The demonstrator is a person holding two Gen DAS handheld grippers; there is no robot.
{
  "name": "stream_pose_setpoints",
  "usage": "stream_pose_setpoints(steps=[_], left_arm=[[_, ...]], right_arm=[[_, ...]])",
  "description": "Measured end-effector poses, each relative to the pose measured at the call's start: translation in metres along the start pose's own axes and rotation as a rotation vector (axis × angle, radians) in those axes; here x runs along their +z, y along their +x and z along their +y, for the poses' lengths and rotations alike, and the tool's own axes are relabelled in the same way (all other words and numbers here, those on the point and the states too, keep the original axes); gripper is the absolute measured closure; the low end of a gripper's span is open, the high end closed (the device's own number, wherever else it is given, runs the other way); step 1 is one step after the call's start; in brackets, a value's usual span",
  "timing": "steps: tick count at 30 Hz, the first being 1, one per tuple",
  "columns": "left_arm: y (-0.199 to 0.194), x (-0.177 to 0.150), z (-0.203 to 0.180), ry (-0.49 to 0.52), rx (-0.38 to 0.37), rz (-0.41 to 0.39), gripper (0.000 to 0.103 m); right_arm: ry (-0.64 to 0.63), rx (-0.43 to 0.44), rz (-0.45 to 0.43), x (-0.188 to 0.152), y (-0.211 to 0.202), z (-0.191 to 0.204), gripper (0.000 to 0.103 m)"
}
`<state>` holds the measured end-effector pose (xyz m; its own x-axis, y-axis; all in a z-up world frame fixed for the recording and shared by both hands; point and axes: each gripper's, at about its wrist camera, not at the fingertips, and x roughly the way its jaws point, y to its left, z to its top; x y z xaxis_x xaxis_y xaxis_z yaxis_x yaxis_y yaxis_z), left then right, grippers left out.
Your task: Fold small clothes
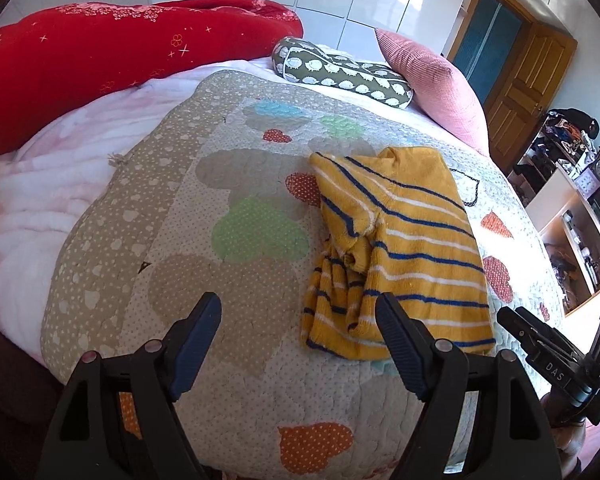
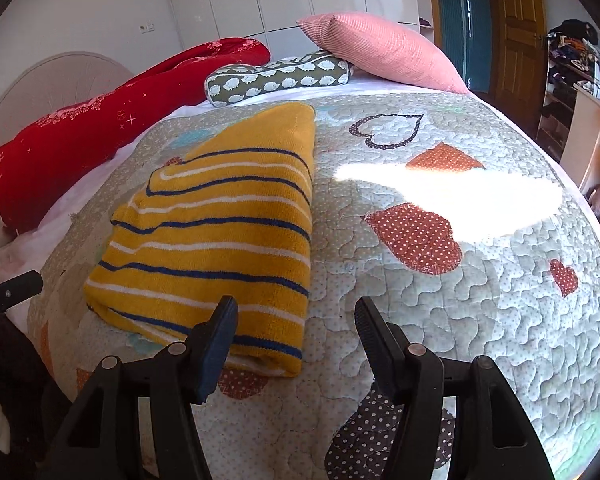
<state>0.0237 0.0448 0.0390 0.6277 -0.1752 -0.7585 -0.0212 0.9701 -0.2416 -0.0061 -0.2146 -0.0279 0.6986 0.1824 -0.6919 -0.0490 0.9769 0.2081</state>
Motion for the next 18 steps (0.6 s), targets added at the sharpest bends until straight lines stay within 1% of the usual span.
stream_pose_setpoints(steps=[1,3,5,6,8,10,11,12,14,15,17,18], left_arm=[[0.010,0.010,-0.002,-0.002,-0.041,0.020,0.024],[0.034,0.029,-0.005,-0.019,-0.154,0.076,0.024],[0.058,0.044,-0.011,-0.040,-0.260,0.127,0.024],[0.071,0.051,-0.014,-0.041,-0.284,0.148,0.024],[0.095,0.063,-0.017,-0.048,-0.291,0.170,0.024],[0.120,0.072,-0.017,-0.053,-0.314,0.214,0.024],[0.130,0.075,-0.016,-0.056,-0.312,0.229,0.024],[0.139,0.077,-0.017,-0.047,-0.307,0.240,0.024],[0.155,0.080,-0.024,-0.003,-0.322,0.268,0.021],[0.160,0.080,-0.028,0.007,-0.334,0.283,0.019],[0.167,0.077,-0.039,0.021,-0.374,0.323,0.019],[0.168,0.076,-0.046,0.044,-0.368,0.338,0.025]], right_arm=[[0.015,0.037,0.000,0.007,0.003,-0.005,0.038],[0.050,0.102,0.011,0.022,0.015,-0.015,0.035],[0.107,0.158,0.045,0.041,0.036,-0.026,0.035],[0.136,0.185,0.061,0.049,0.047,-0.031,0.035],[0.187,0.233,0.099,0.064,0.073,-0.040,0.035],[0.225,0.260,0.128,0.076,0.095,-0.045,0.035],[0.240,0.281,0.140,0.081,0.106,-0.046,0.034],[0.255,0.299,0.150,0.086,0.115,-0.048,0.034],[0.286,0.341,0.161,0.094,0.132,-0.049,0.031],[0.300,0.368,0.171,0.096,0.141,-0.049,0.028],[0.333,0.418,0.203,0.101,0.159,-0.049,0.027],[0.340,0.426,0.203,0.103,0.164,-0.048,0.027]])
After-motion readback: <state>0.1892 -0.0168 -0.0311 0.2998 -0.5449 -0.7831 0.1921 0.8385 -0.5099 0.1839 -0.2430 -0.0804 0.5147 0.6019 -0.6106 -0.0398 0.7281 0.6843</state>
